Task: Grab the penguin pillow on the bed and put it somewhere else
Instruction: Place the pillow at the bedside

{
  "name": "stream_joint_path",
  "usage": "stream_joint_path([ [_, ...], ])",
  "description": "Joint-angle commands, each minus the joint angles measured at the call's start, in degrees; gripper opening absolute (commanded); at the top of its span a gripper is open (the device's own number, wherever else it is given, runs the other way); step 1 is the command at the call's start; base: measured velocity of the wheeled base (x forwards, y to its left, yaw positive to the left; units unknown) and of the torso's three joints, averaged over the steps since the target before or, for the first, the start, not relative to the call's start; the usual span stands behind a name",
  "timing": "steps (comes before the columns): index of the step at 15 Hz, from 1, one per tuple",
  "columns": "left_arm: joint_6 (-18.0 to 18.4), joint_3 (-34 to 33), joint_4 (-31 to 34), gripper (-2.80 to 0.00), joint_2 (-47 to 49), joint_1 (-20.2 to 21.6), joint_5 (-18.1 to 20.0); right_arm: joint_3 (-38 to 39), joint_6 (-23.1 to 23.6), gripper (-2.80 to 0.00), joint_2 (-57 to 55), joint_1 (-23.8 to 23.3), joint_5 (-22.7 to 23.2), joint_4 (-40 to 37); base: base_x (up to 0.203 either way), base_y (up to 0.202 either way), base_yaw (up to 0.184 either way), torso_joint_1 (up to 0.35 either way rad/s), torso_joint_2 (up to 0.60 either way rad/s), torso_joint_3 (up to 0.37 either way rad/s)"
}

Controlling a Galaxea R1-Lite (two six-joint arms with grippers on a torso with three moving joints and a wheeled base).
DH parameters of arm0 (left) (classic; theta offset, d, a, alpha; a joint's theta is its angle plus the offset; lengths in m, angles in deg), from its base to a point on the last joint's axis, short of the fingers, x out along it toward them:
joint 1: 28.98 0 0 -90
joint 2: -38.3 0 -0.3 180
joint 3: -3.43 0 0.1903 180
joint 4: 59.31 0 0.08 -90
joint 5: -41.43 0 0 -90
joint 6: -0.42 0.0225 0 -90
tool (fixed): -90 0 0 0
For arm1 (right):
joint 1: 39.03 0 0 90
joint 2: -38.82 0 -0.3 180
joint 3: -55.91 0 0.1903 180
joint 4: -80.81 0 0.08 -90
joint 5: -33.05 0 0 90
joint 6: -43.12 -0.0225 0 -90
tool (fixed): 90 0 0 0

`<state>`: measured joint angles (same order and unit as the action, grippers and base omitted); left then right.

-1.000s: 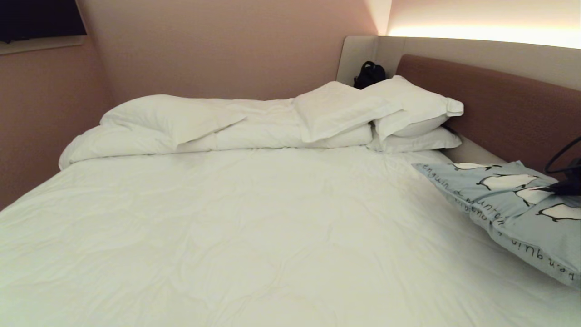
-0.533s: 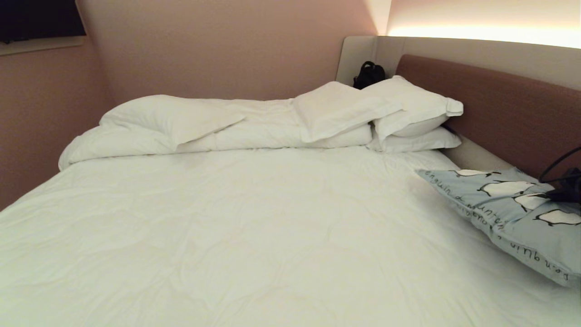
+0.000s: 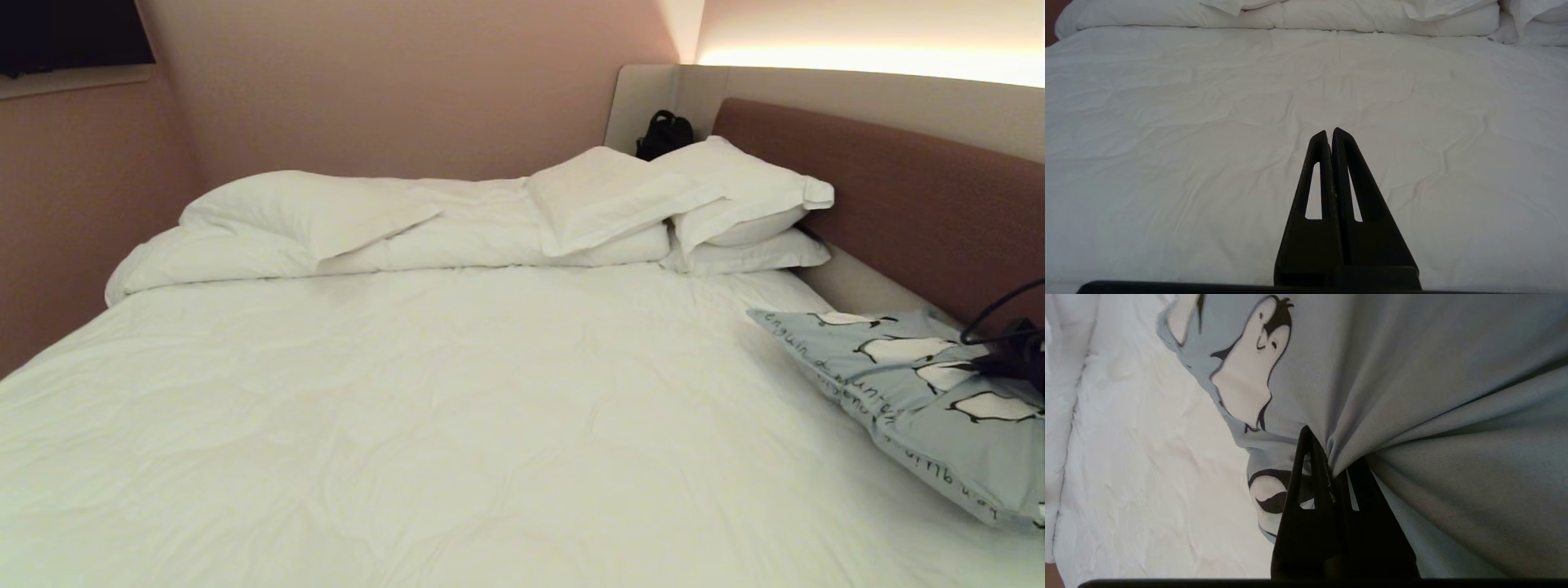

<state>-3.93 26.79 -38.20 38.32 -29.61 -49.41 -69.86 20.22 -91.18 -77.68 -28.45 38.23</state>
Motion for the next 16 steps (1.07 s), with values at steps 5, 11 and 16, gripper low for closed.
stream_joint_path([
  [5, 0.0, 0.0, 0.0, -2.8, 0.0, 0.0, 0.0, 1.0, 1.7, -2.8, -3.6, -0.8, -0.1, -0.3, 0.0, 0.0, 0.0, 0.0, 0.0, 0.0],
  [11, 0.0, 0.0, 0.0, -2.8, 0.0, 0.0, 0.0, 1.0, 2.0, -0.25, -5.1, -0.9, -0.6, -0.4, 0.0, 0.0, 0.0, 0.0, 0.0, 0.0],
  [16, 0.0, 0.0, 0.0, -2.8, 0.0, 0.0, 0.0, 3.8, 3.3, 0.0, 5.2, -1.6, 0.2, -8.3, 0.0, 0.0, 0.0, 0.0, 0.0, 0.0],
])
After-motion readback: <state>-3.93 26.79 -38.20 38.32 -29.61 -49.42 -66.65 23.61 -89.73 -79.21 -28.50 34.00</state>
